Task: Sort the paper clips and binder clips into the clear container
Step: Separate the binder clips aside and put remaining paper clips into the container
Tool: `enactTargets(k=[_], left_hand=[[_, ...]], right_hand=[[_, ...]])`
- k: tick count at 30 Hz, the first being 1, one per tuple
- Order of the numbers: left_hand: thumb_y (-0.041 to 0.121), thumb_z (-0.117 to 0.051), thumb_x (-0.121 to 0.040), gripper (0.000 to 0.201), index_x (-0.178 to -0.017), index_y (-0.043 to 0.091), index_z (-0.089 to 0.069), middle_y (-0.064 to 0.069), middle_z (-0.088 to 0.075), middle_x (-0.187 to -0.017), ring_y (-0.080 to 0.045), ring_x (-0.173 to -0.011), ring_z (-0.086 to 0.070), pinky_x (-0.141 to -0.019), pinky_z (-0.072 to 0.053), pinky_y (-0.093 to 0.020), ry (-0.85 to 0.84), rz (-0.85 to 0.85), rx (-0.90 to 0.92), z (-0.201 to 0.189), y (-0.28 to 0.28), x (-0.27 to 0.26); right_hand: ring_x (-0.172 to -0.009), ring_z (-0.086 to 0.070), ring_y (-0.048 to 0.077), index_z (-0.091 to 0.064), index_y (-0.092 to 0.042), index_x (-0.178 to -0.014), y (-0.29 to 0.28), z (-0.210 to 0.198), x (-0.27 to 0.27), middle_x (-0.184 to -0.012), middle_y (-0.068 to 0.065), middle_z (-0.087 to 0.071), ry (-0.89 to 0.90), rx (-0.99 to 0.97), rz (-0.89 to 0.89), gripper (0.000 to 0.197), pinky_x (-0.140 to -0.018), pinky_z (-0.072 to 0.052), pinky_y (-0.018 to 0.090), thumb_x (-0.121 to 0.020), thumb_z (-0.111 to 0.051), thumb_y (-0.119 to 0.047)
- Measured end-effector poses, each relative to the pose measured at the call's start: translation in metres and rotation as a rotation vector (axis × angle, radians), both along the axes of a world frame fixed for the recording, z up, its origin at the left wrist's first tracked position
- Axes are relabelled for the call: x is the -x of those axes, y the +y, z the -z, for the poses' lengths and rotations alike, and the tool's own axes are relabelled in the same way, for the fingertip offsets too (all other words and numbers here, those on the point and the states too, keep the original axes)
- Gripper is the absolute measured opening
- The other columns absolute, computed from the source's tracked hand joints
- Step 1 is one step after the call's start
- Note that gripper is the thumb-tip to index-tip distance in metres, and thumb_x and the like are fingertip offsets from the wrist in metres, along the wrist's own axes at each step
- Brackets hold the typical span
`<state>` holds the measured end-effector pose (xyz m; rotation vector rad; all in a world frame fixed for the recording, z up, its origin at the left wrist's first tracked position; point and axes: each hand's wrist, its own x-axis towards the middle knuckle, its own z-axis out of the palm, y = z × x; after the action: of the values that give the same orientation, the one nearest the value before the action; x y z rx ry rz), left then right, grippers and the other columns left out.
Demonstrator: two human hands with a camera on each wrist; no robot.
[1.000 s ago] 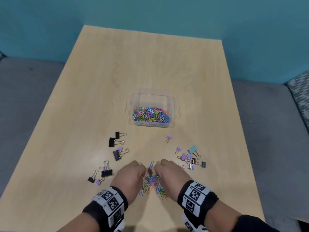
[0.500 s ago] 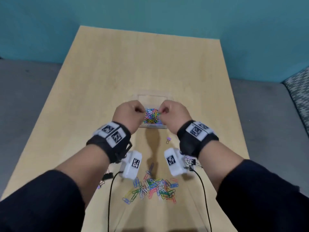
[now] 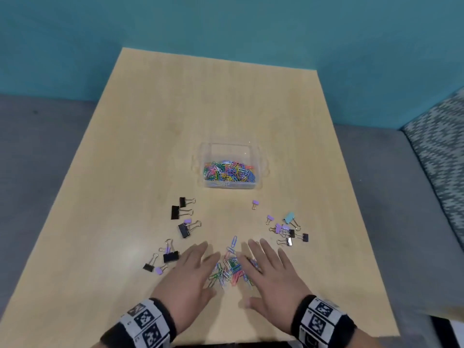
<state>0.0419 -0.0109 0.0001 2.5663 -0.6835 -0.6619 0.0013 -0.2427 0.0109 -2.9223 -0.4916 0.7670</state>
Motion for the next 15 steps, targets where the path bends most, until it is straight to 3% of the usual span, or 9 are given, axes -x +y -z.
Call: enactTargets(k=[2, 5, 7, 10, 13, 15], left_hand=[[0.038, -0.068, -0.075, 0.079, -0.143, 0.03, -0.028, -0.006, -0.027, -0.152, -0.028, -0.139, -0.026, -0.106, -0.037, -0.04, -0.026, 0.031, -0.067, 0.013, 0.003, 0.014], [0.038, -0.077, -0.06, 0.09, -0.139, 0.025, -0.035, -0.009, -0.039, -0.144, -0.032, -0.124, -0.042, -0.087, -0.052, -0.044, -0.092, -0.013, -0.124, 0.024, -0.002, 0.019], [0.036, -0.081, -0.055, 0.094, -0.137, 0.022, -0.039, -0.01, -0.043, -0.14, -0.03, -0.115, -0.043, -0.081, -0.054, -0.041, -0.147, -0.036, -0.113, 0.027, -0.011, 0.019], [0.033, -0.083, -0.056, 0.09, -0.135, 0.02, -0.043, -0.01, -0.046, -0.135, -0.028, -0.111, -0.04, -0.087, -0.051, -0.04, -0.199, -0.071, -0.082, 0.03, -0.025, 0.017], [0.028, -0.083, -0.057, 0.078, -0.128, 0.02, -0.051, -0.008, -0.051, -0.126, -0.026, -0.105, -0.04, -0.087, -0.05, -0.037, -0.224, -0.085, -0.059, 0.032, -0.037, 0.015], [0.023, -0.083, -0.058, 0.068, -0.121, 0.02, -0.057, -0.007, -0.053, -0.117, -0.025, -0.098, -0.041, -0.081, -0.051, -0.035, -0.248, -0.094, -0.056, 0.032, -0.045, 0.014]], right_hand=[[-0.142, -0.018, 0.034, -0.016, -0.027, -0.15, 0.003, 0.006, 0.007, -0.156, 0.011, -0.021, -0.008, 0.015, 0.042, 0.094, -0.104, -0.035, 0.055, -0.074, -0.058, -0.063], [-0.145, 0.005, 0.032, 0.0, -0.03, -0.149, 0.008, 0.013, 0.008, -0.159, 0.008, 0.001, -0.022, -0.067, 0.088, 0.085, -0.112, -0.021, 0.053, -0.086, -0.056, -0.041], [-0.144, 0.011, 0.031, 0.005, -0.029, -0.148, 0.009, 0.017, 0.006, -0.159, 0.007, 0.008, -0.02, -0.089, 0.094, 0.082, -0.114, -0.014, 0.051, -0.091, -0.054, -0.03], [-0.143, -0.011, 0.039, -0.014, -0.02, -0.148, 0.01, 0.017, 0.002, -0.156, 0.014, -0.015, -0.026, -0.108, 0.073, 0.079, -0.109, -0.029, 0.052, -0.084, -0.059, -0.015], [-0.125, -0.046, 0.041, -0.046, -0.011, -0.132, 0.01, 0.015, -0.003, -0.137, 0.017, -0.048, -0.12, -0.119, -0.005, 0.057, -0.089, -0.05, 0.045, -0.076, -0.036, -0.01], [-0.11, -0.055, 0.037, -0.054, -0.009, -0.122, 0.008, 0.016, -0.006, -0.122, 0.014, -0.057, -0.169, -0.104, -0.056, 0.056, -0.076, -0.054, 0.041, -0.074, -0.025, -0.014]])
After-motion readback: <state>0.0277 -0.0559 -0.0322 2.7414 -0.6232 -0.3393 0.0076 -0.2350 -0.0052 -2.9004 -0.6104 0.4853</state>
